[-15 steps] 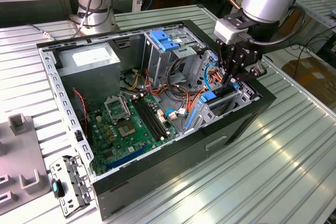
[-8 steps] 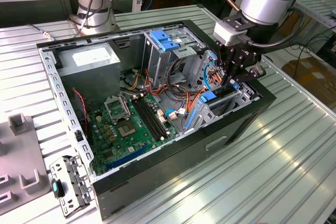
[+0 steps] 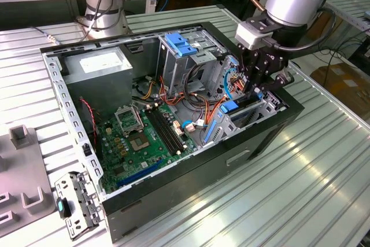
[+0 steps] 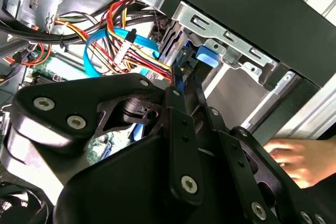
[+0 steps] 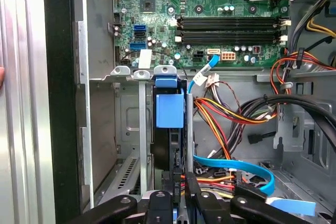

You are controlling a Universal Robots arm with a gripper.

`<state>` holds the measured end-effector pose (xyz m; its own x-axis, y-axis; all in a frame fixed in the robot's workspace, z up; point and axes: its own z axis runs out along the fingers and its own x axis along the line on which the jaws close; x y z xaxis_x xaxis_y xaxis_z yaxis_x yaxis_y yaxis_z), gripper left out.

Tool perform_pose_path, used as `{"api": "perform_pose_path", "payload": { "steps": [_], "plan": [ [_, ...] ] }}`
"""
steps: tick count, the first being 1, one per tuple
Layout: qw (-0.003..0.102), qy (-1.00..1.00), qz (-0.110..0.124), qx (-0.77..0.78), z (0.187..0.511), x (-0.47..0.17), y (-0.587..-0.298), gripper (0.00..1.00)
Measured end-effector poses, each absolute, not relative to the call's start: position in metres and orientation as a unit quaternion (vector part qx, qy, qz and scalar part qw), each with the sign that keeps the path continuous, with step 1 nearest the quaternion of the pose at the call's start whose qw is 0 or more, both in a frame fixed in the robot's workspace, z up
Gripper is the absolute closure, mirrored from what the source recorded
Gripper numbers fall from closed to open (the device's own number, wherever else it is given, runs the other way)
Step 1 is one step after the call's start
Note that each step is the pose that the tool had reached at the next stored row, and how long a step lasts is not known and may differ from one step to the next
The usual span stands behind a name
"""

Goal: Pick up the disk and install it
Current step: 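Insert the first disk wire, then insert the second disk wire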

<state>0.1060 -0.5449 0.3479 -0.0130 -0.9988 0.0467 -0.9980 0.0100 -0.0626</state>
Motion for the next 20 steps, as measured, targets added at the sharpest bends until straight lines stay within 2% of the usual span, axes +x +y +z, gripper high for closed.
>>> {"api": "perform_pose_path", "payload": {
  "steps": [8,10,20],
  "plan": [
    [0.005,0.711,-0.039,-0.702,0.3510,0.1060,-0.5449,0.77],
    [0.005,0.711,-0.039,-0.702,0.3510,0.1060,-0.5449,0.89],
    [0.005,0.711,-0.039,-0.702,0.3510,0.1060,-0.5449,0.89]
  ]
}}
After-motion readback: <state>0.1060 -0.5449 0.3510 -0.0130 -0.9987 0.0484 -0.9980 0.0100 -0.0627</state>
